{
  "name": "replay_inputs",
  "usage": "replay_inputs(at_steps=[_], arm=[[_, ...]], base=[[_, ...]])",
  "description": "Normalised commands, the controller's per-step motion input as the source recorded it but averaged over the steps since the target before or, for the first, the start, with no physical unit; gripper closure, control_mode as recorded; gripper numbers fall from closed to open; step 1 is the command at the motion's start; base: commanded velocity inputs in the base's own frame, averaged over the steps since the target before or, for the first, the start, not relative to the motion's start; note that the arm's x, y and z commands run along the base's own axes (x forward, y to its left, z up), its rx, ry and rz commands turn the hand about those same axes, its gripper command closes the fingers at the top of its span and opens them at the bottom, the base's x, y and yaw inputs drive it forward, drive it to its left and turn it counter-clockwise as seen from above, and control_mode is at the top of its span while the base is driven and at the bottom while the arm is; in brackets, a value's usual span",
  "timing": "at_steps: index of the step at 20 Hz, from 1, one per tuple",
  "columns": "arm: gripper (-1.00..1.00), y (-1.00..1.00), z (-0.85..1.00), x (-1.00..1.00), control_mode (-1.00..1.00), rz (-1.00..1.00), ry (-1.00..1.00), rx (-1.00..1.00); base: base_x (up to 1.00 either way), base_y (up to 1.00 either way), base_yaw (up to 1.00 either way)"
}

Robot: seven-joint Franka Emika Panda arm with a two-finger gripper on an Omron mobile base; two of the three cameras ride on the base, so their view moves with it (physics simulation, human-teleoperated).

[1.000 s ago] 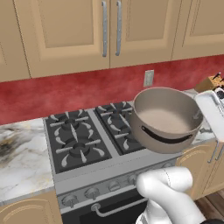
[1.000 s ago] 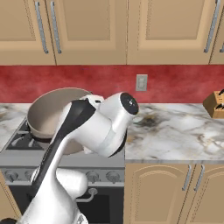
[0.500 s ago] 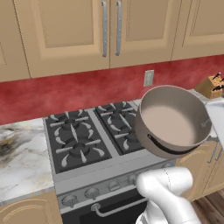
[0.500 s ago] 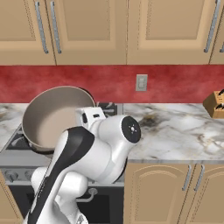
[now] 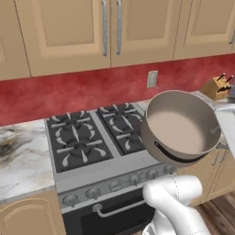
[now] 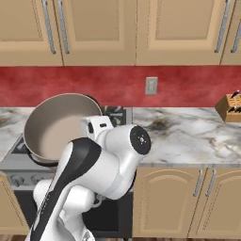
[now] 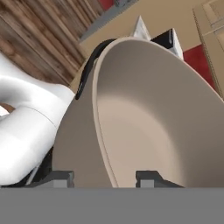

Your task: Move the pot and pan from the stove into the sink.

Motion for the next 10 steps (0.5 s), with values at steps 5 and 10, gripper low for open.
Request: replay_inputs(at_steps=[5, 10], arm=[[1.00, 0.00, 0.00, 0.00, 1.00, 0.00, 0.00, 0.00], [1.00, 0.00, 0.00, 0.00, 1.00, 0.00, 0.00, 0.00]], base=[[-0.46, -0.35, -0.16], [-0.06, -0.29, -0.34]])
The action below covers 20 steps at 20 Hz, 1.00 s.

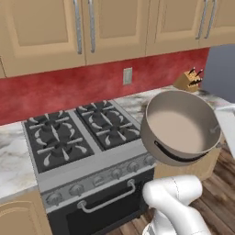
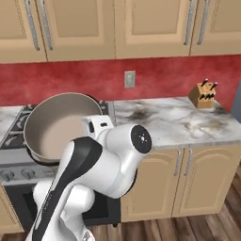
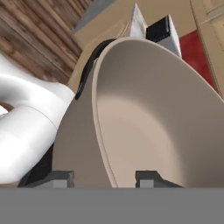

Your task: Move the pot and pan from the stove into the sink.

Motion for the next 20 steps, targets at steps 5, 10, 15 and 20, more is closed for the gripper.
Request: replay_inputs(at_steps=[5, 10, 15, 20], arm=[[1.00, 0.00, 0.00, 0.00, 1.00, 0.00, 0.00, 0.00], [1.00, 0.00, 0.00, 0.00, 1.00, 0.00, 0.00, 0.00], [1.00, 0.00, 0.00, 0.00, 1.00, 0.00, 0.00, 0.00], [1.00, 0.00, 0.00, 0.00, 1.00, 0.00, 0.00, 0.00]], base=[[0.00, -0.21, -0.42], [0.00, -0.16, -0.45], [0.02, -0.14, -0.46], [0.06, -0.13, -0.47]])
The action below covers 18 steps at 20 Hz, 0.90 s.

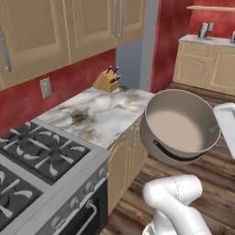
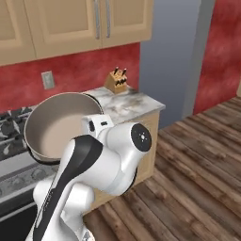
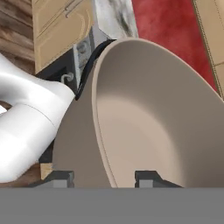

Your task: Move the pot and pan from the stove into the sink.

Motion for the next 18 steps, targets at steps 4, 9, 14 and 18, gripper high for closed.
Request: replay_inputs(at_steps=[4, 9, 14, 18], arm=[[1.00, 0.00, 0.00, 0.00, 1.00, 0.00, 0.00, 0.00], [1.00, 0.00, 0.00, 0.00, 1.00, 0.00, 0.00, 0.00], [1.00, 0.00, 0.00, 0.00, 1.00, 0.00, 0.00, 0.00], [1.00, 0.00, 0.00, 0.00, 1.00, 0.00, 0.00, 0.00]], base=[[0.06, -0.13, -0.48], [0.06, -0.13, -0.48], [0.06, -0.13, -0.48], [0.05, -0.18, -0.46]])
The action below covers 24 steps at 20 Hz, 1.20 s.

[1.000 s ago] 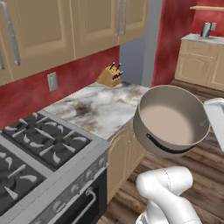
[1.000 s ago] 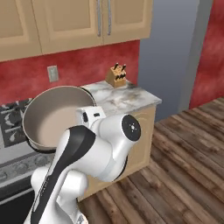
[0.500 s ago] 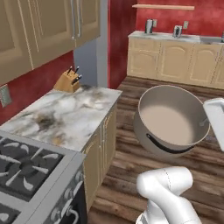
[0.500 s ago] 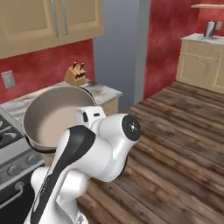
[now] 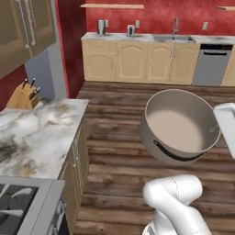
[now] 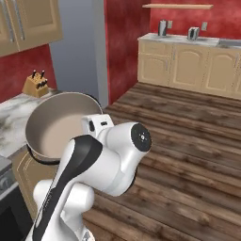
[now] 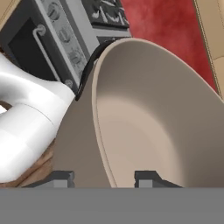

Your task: Move the pot and pan from the stove into the sink.

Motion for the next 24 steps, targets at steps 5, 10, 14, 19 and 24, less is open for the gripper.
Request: replay_inputs(at_steps=[5, 10, 14, 19, 24], arm=[[1.00, 0.00, 0.00, 0.00, 1.00, 0.00, 0.00, 0.00], [1.00, 0.00, 0.00, 0.00, 1.00, 0.00, 0.00, 0.00], [1.00, 0.00, 0.00, 0.00, 1.00, 0.00, 0.00, 0.00], [1.00, 0.00, 0.00, 0.00, 1.00, 0.00, 0.00, 0.00], [1.00, 0.00, 0.00, 0.00, 1.00, 0.00, 0.00, 0.00]], base=[[0.00, -0.05, -0.11], [0.00, -0.12, -0.04], [-0.06, -0.58, -0.24], [-0.07, -0.33, -0.14], [0.11, 0.02, -0.01]])
